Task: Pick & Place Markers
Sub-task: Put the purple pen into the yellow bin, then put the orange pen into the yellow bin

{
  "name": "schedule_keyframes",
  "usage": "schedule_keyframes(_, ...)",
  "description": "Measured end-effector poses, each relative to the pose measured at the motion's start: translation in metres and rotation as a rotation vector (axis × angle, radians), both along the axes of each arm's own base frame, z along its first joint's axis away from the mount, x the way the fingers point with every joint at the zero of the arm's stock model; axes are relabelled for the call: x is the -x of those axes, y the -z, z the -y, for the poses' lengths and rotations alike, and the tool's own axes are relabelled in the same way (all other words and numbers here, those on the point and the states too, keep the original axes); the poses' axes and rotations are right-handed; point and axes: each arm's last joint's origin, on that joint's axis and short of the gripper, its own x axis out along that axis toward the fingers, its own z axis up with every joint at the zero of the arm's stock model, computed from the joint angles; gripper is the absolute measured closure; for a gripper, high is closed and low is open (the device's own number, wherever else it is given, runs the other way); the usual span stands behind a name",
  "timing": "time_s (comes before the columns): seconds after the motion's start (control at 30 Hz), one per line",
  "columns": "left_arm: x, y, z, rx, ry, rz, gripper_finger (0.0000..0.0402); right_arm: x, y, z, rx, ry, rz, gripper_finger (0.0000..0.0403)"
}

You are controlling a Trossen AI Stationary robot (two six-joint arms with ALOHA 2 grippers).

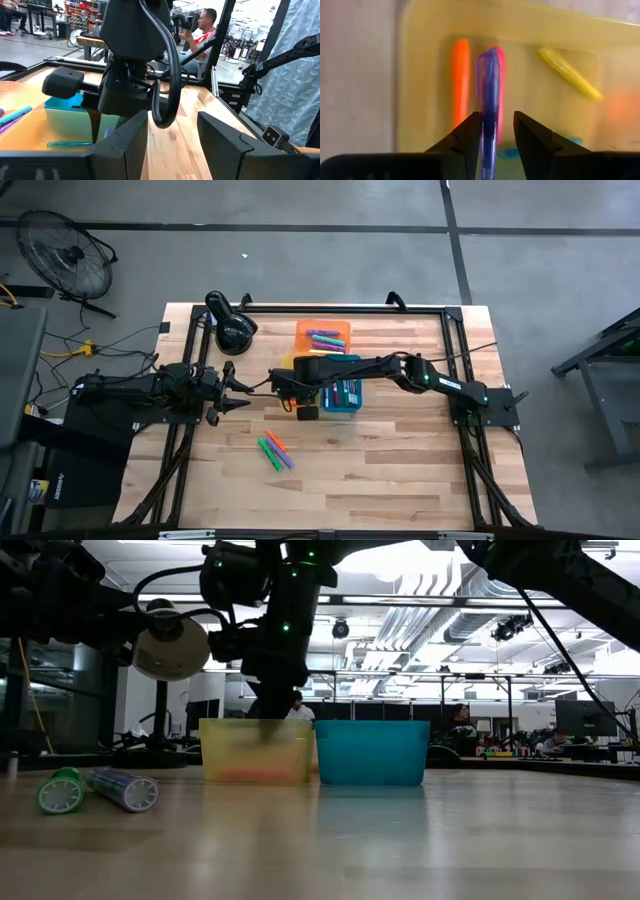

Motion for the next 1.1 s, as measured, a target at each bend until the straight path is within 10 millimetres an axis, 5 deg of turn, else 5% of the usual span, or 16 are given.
schedule_keyframes(0.57,0.000,0.000,0.000,0.000,0.000,0.000,0.0232,0.007,-0.007,-0.011,0.236,-0.007,-0.055,0.0294)
schedule_keyframes(0.77,0.000,0.000,0.000,0.000,0.000,0.000,0.0232,0.012,-0.027,-0.039,0.402,-0.026,0.000,0.0294)
schedule_keyframes(0.93,0.000,0.000,0.000,0.000,0.000,0.000,0.0232,0.012,-0.037,-0.068,0.367,-0.025,0.092,0.0290)
schedule_keyframes(1.1,0.000,0.000,0.000,0.000,0.000,0.000,0.0232,0.012,-0.038,-0.095,0.222,0.069,0.189,0.0235)
